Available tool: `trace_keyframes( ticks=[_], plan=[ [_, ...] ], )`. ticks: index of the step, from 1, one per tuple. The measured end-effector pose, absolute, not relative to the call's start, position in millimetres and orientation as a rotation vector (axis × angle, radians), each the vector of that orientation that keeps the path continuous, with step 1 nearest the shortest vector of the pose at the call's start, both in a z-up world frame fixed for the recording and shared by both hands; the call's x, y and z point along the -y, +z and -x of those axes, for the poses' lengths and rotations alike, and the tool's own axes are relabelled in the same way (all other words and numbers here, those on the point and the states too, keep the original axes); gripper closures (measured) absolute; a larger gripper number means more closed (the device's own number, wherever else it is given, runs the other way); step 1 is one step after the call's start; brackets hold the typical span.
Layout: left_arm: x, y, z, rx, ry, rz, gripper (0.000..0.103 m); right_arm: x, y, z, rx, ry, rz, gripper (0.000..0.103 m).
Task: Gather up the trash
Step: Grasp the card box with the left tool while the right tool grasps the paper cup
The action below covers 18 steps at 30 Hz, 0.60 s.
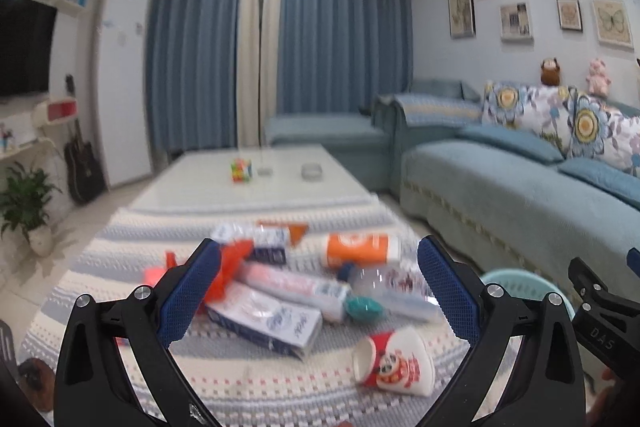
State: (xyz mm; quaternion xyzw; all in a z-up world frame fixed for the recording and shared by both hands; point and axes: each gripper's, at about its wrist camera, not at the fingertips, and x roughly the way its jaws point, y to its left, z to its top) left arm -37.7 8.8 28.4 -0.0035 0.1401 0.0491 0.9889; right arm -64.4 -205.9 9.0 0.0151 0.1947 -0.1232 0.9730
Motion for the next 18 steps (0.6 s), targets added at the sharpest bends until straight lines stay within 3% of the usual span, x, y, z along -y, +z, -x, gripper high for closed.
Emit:
trace_keyframes(
  ticks=[18],
  plan=[
    [-4.4,30.9,36.4,-0.308,0.074,-0.018,0.008,205.8,11.1,64.5,-0.388,-0.236,-0.034,0.007]
  ],
)
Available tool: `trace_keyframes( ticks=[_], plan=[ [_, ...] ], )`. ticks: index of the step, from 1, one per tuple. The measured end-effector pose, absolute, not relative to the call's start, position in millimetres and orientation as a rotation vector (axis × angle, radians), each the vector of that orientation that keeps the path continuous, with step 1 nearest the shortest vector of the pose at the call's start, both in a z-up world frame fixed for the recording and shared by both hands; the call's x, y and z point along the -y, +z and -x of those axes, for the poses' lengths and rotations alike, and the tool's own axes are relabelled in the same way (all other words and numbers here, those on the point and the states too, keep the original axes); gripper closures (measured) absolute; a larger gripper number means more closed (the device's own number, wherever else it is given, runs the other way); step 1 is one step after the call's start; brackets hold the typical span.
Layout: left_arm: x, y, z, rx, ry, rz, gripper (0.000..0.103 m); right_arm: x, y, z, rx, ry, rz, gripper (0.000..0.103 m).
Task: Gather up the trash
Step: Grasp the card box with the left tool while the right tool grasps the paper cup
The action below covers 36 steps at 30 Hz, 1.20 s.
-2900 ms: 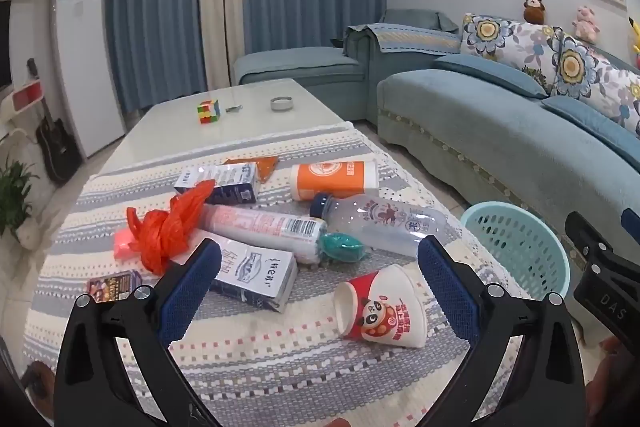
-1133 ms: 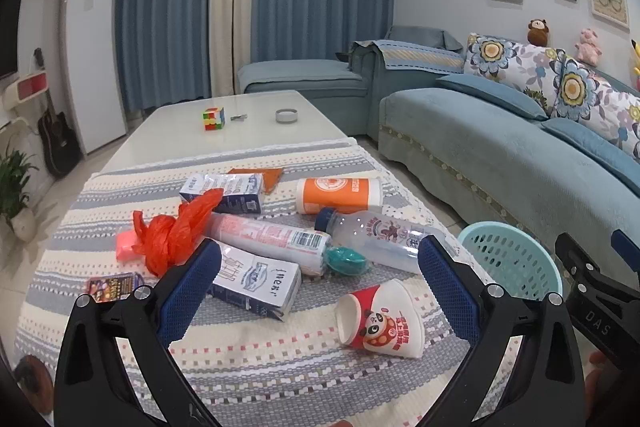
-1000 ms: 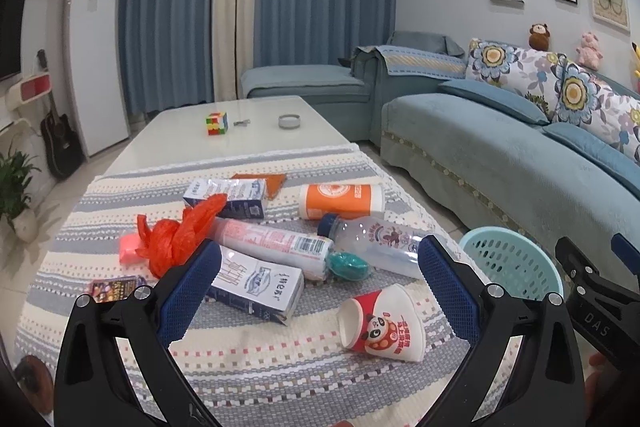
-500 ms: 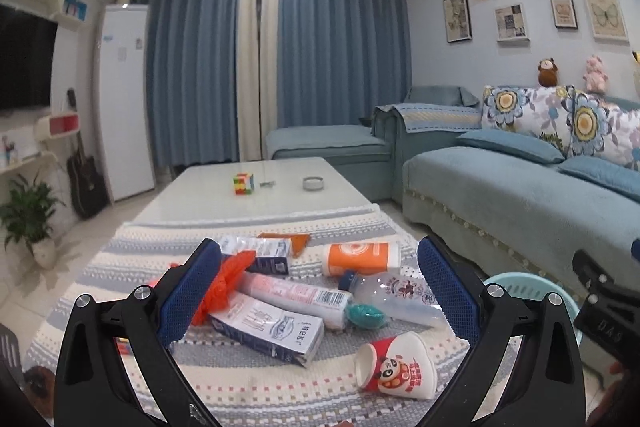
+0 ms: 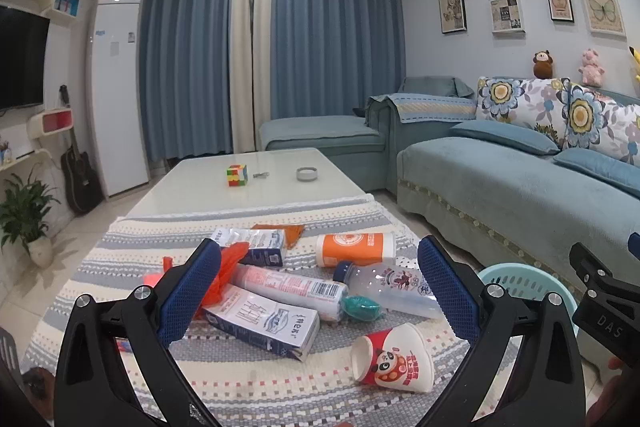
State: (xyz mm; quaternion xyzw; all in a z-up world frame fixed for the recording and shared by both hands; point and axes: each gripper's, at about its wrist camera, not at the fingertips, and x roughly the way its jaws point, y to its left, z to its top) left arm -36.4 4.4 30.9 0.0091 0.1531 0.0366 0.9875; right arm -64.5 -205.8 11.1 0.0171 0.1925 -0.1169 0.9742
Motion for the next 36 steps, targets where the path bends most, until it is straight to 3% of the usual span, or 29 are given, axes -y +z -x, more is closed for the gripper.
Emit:
trace_keyframes(
  ticks=[13,18,23,29,36],
  plan=[
    [-15,30,33,-0.351,0.074,0.010,0.008,208,9,61,-0.416,-0.201,-0.054,0.007],
    [-68,52,39,-0.382,0.097,0.076,0.008,208,8,55,-0.446,-0.152,-0.082,0.036],
    [-152,62,64,-0.402,0.213,0.180,0.008,197,4,47,-0.509,-0.067,-0.111,0.052],
    [-230,39,77,-0.506,0.303,0.280,0.009,160,6,42,-0.548,0.012,-0.061,0.052],
    [-259,-16,44,-0.662,0.229,0.376,0.011,119,-12,40,-0.616,0.076,0.004,0.052]
  ],
)
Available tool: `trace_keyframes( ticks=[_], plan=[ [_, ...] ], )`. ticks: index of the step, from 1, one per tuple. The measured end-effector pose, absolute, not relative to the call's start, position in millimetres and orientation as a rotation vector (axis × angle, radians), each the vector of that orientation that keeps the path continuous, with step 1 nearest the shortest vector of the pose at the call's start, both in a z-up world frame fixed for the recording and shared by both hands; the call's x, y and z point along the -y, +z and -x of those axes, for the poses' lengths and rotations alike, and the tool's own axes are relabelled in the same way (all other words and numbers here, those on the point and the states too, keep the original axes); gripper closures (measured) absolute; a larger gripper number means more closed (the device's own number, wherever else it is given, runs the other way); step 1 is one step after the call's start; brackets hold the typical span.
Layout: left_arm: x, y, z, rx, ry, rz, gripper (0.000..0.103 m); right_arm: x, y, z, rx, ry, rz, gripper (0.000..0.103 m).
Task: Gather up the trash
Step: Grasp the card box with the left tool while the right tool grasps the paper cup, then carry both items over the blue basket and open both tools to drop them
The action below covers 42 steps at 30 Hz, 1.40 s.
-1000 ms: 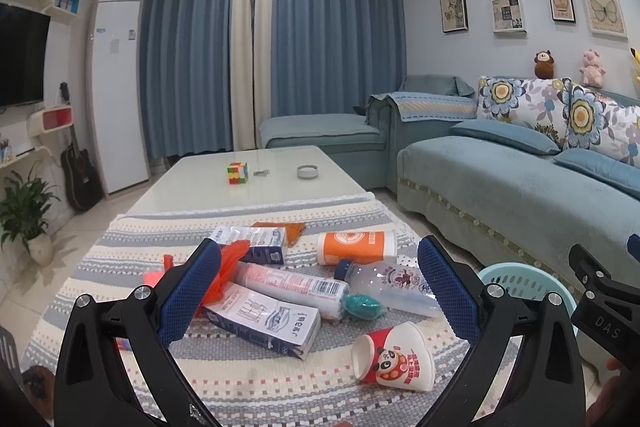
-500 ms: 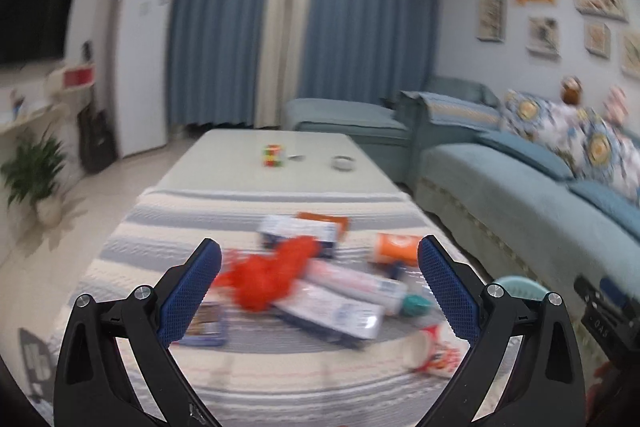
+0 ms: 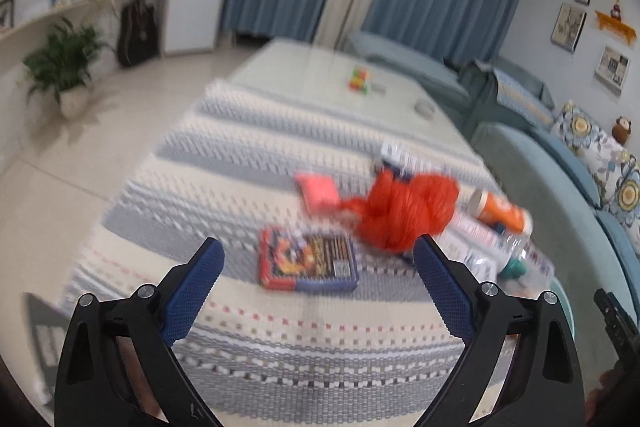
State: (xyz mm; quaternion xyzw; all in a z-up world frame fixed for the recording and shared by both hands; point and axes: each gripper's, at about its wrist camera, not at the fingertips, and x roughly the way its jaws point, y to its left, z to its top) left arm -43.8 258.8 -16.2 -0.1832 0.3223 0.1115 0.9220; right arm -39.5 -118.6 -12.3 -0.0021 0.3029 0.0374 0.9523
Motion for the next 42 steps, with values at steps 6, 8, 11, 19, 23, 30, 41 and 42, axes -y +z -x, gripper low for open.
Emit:
trace_keyframes(
  ticks=[6,8,11,19,23,30,41,42],
  plan=[
    [-255,-64,0,-0.795,0.242,0.296,0.010,99,-41,30,-0.706,0.124,0.001,0.014],
    [-257,-75,-8,-0.834,0.246,0.292,0.010,90,-53,21,-0.755,0.140,0.011,0.008],
    [-261,-83,-14,-0.860,0.234,0.314,0.010,78,-67,11,-0.811,0.171,-0.006,0.008],
    [-256,-99,-27,-0.899,0.242,0.303,0.010,62,-86,-21,-0.909,0.178,-0.080,0.008],
    [-249,-102,-42,-0.919,0.267,0.252,0.010,62,-95,-27,-0.931,0.173,-0.088,0.008],
    [-242,-100,-44,-0.912,0.320,0.185,0.016,73,-105,-34,-0.977,0.186,-0.132,0.029],
    [-194,-10,-4,-0.645,0.157,0.179,0.016,111,-29,-12,-0.766,0.147,-0.107,0.030],
    [-185,0,-5,-0.626,0.134,0.171,0.016,121,-18,-12,-0.745,0.136,-0.096,0.030]
  ],
)
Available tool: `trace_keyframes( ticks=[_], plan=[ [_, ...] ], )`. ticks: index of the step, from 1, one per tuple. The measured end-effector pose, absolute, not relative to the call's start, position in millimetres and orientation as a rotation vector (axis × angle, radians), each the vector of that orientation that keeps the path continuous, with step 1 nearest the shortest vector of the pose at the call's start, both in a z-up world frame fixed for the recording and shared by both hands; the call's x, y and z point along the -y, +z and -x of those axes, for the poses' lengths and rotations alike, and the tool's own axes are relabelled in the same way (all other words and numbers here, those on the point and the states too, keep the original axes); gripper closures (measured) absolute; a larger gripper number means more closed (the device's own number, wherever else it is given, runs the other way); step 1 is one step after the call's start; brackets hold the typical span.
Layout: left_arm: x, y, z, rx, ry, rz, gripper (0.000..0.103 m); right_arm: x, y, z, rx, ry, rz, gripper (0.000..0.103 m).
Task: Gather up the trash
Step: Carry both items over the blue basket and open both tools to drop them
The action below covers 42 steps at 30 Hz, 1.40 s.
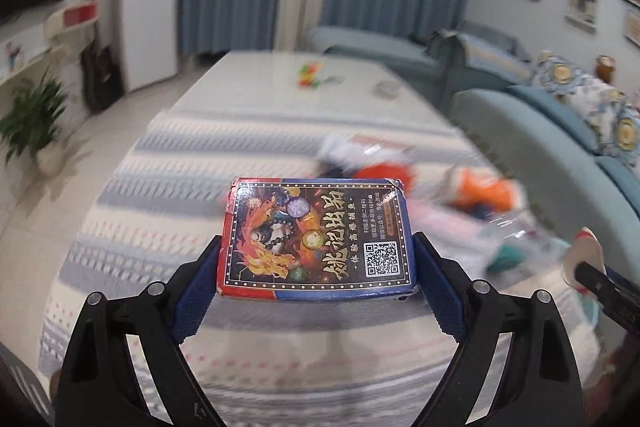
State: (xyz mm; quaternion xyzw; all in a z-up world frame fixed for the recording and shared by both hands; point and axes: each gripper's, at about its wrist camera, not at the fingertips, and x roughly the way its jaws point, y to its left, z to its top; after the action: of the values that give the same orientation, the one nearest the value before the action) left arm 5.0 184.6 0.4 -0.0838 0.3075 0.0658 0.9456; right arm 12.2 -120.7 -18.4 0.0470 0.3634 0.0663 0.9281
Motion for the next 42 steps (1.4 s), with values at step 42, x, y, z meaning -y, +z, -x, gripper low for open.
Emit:
trace_keyframes(
  ticks=[42],
  plan=[
    [181,-69,-126,-0.922,-0.481,-0.096,0.014,408,-125,-59,-1.052,-0.317,-0.565,0.026]
  ],
)
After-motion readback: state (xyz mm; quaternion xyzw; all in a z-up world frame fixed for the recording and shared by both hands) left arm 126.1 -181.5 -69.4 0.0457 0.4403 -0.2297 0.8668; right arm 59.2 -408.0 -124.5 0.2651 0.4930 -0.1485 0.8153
